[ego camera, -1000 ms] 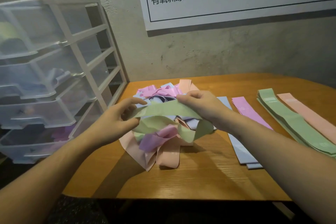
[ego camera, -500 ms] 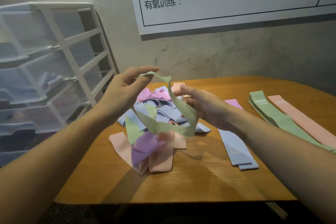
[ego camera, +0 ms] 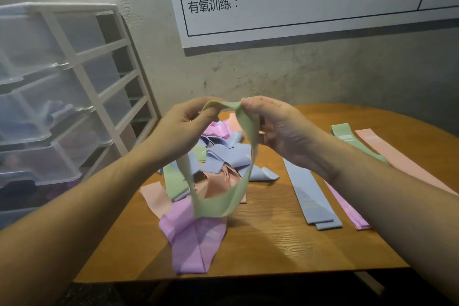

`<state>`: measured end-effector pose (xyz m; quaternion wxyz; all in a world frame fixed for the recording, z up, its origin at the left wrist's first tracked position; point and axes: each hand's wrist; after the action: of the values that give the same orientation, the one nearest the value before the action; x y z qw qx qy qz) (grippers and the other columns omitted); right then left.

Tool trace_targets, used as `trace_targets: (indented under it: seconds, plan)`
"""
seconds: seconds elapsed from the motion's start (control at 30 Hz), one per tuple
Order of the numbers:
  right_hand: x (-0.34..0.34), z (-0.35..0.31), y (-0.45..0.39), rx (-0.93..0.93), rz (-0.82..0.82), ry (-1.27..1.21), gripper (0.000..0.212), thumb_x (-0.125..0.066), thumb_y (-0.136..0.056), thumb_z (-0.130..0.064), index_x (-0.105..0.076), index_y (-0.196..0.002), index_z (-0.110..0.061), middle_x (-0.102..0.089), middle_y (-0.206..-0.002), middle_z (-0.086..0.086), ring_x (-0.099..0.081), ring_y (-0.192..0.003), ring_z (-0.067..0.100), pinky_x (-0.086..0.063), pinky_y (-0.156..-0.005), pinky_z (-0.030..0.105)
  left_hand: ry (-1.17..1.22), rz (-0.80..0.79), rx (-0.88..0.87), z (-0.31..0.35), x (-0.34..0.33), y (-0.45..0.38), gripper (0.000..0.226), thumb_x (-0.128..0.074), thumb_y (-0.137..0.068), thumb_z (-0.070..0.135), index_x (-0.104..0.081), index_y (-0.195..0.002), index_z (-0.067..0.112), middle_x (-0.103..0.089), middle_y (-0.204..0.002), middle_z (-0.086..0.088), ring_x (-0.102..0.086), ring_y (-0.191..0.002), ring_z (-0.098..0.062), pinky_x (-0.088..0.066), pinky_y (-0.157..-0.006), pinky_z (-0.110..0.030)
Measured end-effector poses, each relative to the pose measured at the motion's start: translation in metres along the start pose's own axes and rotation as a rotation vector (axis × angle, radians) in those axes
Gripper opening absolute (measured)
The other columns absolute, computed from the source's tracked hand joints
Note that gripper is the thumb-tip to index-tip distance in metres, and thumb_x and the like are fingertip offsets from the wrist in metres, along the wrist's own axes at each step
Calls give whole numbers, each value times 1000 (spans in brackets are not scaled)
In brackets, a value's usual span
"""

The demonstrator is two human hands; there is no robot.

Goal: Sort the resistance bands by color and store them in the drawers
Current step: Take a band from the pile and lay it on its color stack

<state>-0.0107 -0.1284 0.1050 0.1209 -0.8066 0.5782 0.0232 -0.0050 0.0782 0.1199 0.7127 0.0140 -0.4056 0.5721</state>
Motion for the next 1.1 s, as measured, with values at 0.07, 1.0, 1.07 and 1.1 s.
trace_targets:
  seconds: [0.07,1.0,1.07,1.1]
  plan:
    - [3,-2,1,14,23,16,10,-72,-89,-25,-67,-90,-16,-69,-88,5,-65,-81,16,-53,-82,41,-27,16,19,-13,-8,1,31,-45,-94,57,-62,-115,42,-66,-106,20,-61,-96,5,-52,-82,-26]
    - [63,-50,21,275,218,353,18,-60,-99,-13,-73,-111,-14,-75,-94,3,-68,-83,16,-57,-75,32,672,-25,16,52,-94,-35,25,-52,-103,16,-57,-127,17,-69,-109,-1,-67,-98,-13,-59,-79,-32]
    - [69,-56,24,302,241,335,20,-62,-97,-11,-72,-115,-8,-74,-98,8,-67,-84,17,-56,-76,30,714,-66,37,59,-98,-41,28,-53,-103,20,-55,-131,21,-68,-112,-2,-67,-102,-20,-57,-84,-40]
    - [72,-59,26,313,257,329,22,-63,-96,-11,-72,-116,-5,-74,-99,9,-67,-83,16,-55,-74,29,711,-83,41,63,-101,-43,29,-53,-103,21,-53,-133,22,-69,-113,-3,-68,-105,-23,-57,-85,-41]
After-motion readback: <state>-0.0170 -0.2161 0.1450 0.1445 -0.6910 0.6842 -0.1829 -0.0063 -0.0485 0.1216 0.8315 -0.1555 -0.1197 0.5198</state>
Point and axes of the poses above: each hand's wrist, its own y-axis away from the middle knuckle, its own x-axis out of the back of the hand, z = x × y
